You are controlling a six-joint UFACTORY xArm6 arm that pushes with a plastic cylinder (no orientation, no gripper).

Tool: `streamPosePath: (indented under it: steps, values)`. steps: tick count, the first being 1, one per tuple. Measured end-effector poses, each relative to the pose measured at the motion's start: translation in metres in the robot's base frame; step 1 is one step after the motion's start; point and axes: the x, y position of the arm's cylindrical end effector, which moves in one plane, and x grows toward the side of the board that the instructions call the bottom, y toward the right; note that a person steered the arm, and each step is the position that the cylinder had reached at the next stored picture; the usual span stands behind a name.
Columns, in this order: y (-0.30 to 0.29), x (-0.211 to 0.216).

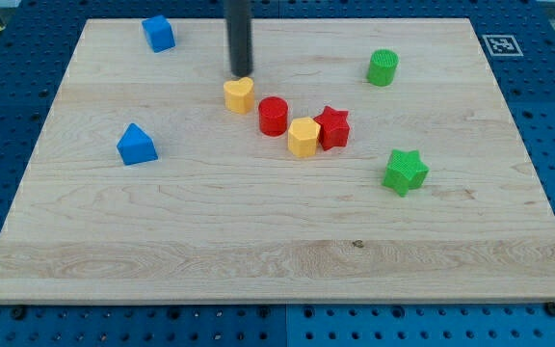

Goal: Push the blue cube towards the yellow heart

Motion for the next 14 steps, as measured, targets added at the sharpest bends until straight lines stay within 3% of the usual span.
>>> streamPosePath:
  steps: [1,2,3,4,5,7,8,10,11,14]
  values:
    - [-0.056,0.020]
    - [-0.127,0.002]
    - [-0.167,-0.050]
    - [-0.173,-0.106]
    - [-0.154,-0.117]
    - [-0.045,-0.063]
    - [-0.026,-0.056]
    - [-0.086,-0.084]
    - [-0.092,-0.065]
    - [-0.040,-0.004]
